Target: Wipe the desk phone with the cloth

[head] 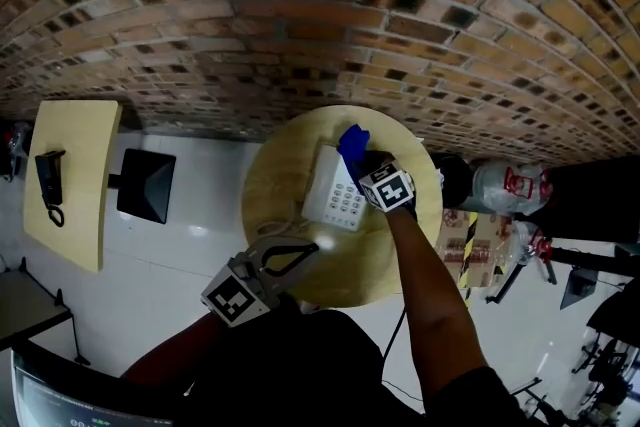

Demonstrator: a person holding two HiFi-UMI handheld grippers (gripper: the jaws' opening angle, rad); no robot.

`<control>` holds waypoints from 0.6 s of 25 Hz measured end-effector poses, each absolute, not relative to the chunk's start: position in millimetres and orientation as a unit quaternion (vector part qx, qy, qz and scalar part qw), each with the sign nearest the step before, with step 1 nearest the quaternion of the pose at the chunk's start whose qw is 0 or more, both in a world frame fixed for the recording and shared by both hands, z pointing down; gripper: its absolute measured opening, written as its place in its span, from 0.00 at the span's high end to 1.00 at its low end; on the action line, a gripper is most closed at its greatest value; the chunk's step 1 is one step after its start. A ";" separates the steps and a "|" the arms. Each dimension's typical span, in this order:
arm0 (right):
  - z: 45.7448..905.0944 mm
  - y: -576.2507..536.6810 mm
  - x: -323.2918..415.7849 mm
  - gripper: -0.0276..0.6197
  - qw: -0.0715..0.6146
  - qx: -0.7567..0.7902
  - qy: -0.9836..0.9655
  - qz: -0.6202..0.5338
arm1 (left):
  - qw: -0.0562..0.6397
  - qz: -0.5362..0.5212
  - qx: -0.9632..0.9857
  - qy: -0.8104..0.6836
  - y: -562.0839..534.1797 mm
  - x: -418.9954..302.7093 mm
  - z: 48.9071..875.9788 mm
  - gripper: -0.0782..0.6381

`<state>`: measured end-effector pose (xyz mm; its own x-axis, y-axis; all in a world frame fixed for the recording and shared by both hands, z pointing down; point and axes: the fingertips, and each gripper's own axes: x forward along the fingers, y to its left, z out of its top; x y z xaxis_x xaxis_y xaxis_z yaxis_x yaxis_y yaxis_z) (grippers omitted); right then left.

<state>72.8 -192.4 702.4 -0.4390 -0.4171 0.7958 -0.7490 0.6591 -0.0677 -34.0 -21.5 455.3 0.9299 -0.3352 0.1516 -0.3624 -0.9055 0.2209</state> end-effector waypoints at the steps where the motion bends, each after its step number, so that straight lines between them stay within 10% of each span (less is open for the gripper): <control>1: 705.7 -184.8 68.4 0.81 0.393 0.347 -0.824 0.213 | 0.126 0.054 0.974 -0.183 -22.8 -37.2 455.7 0.91; 15: 727.3 -3.0 3.7 0.81 0.377 0.248 -0.862 0.230 | 0.124 0.048 0.977 -0.164 -21.2 -25.2 453.3 0.91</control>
<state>3.7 -3.0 727.3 -0.5931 -0.2541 0.7640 -0.6010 0.7711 -0.2102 -25.2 -21.2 453.3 0.9417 -0.3088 0.1338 -0.3324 -0.9155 0.2268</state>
